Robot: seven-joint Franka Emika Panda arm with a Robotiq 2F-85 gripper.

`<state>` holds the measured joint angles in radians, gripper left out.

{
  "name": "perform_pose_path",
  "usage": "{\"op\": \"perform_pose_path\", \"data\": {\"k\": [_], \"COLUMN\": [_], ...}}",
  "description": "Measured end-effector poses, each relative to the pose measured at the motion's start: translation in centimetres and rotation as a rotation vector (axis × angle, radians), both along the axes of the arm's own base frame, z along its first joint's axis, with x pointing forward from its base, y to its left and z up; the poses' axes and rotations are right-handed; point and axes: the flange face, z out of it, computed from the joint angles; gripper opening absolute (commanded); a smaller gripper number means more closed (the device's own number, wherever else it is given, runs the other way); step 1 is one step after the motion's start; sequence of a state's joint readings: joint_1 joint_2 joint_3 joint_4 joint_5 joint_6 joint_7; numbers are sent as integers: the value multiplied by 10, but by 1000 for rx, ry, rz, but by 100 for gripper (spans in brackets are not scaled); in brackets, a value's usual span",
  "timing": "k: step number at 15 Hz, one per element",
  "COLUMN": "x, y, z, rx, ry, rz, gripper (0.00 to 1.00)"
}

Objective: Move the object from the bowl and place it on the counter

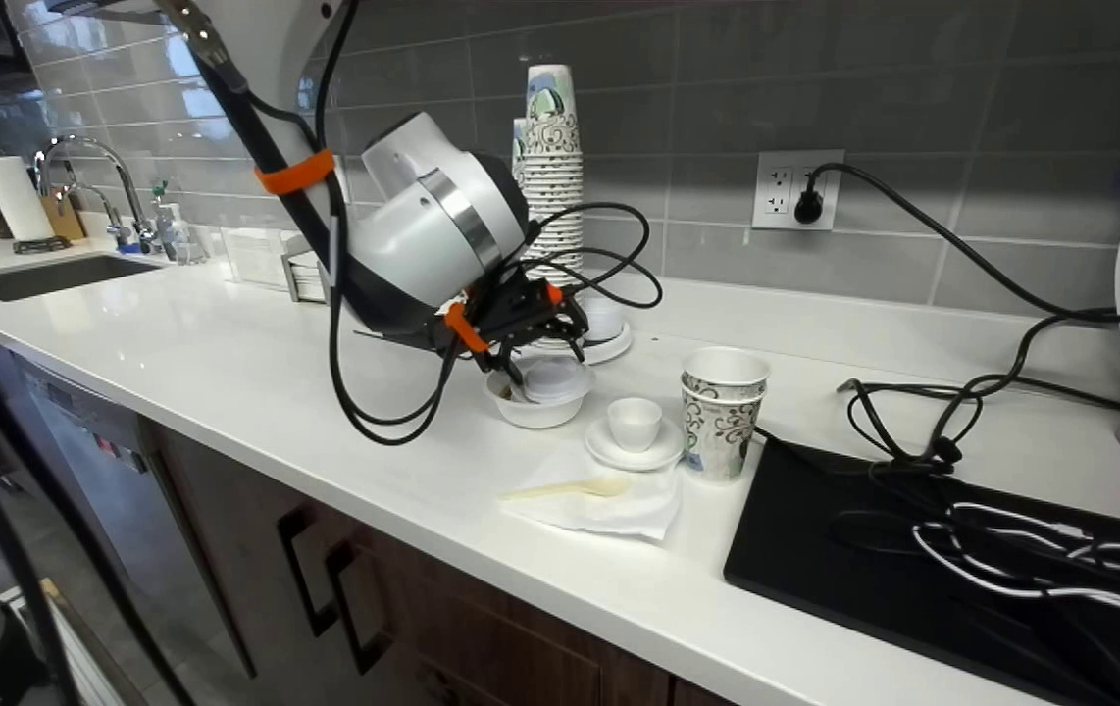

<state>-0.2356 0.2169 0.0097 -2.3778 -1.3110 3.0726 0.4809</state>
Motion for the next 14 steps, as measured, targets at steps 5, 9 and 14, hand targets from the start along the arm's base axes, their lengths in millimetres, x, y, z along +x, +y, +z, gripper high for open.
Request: {"op": "perform_pose_path", "data": {"k": [5,9,14], "x": [-2,-3,-7], "y": [-11,-23,-34], "z": [-4,1,1], "rx": [45,87,192], "ry": [-6,-33,-72], "rz": [-17,-26,-37], "gripper": [100,100,100]}}
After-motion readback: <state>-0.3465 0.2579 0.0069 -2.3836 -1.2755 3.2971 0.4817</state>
